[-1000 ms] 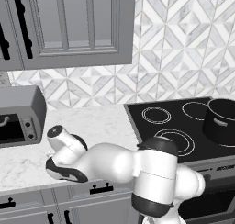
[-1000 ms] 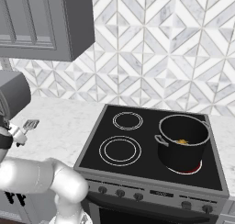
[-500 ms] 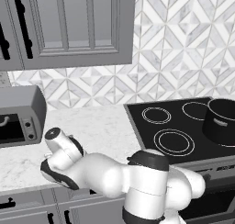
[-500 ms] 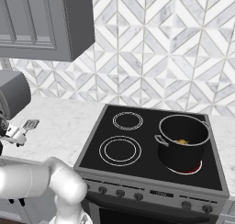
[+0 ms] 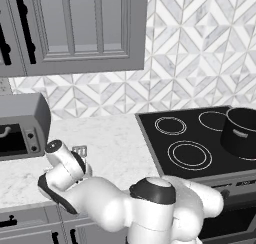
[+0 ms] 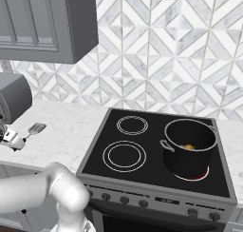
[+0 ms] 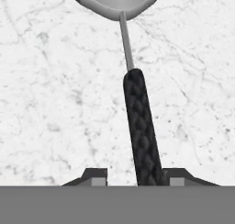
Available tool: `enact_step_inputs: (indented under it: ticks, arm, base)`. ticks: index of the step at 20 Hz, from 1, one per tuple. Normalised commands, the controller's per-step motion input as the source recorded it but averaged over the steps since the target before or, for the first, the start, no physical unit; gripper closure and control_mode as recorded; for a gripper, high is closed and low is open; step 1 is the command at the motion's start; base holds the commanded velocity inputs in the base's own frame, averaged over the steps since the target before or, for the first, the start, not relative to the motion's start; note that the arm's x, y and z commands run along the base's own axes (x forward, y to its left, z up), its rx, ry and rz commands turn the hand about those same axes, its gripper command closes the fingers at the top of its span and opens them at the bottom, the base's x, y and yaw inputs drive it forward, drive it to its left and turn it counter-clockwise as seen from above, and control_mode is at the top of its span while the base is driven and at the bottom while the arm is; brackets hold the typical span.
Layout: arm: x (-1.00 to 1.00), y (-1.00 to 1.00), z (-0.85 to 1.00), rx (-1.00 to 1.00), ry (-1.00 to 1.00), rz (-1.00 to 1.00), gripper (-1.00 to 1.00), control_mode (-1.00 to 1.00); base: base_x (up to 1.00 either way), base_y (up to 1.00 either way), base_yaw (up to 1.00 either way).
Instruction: Put the lemon wedge and squash in the pot. Retrieve the spatula and lightly stir the vegetables in the pot.
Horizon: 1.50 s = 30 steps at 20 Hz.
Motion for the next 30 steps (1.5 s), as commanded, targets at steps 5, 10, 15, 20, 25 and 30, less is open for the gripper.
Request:
enact_step_inputs:
  ticks: [5, 10, 15, 20, 25, 30]
  arm:
    - [0.00, -0.19, -0.24, 0.00, -0.01, 0.00, 1.00, -1.00]
    - [-0.18, -0.30, 0.33, 0.00, -0.14, 0.00, 1.00, -1.00]
    - [-0.84, -0.33, 1.00, 0.09, -0.25, -0.03, 1.00, -1.00]
    - [-0.99, -0.60, 1.00, 0.32, -0.04, -0.16, 1.00, -1.00]
    - [-0.58, -0.76, 1.00, 0.42, 0.16, -0.18, 1.00, -1.00]
    - [-0.01, -0.80, 1.00, 0.24, 0.18, -0.17, 1.00, -1.00]
  base:
    - [0.00, 0.00, 0.00]
    - [0.00, 0.00, 0.00]
    - [0.00, 0.00, 0.00]
    - [0.00, 0.00, 0.00]
    - [0.00, 0.00, 0.00]
    - [0.00, 0.00, 0.00]
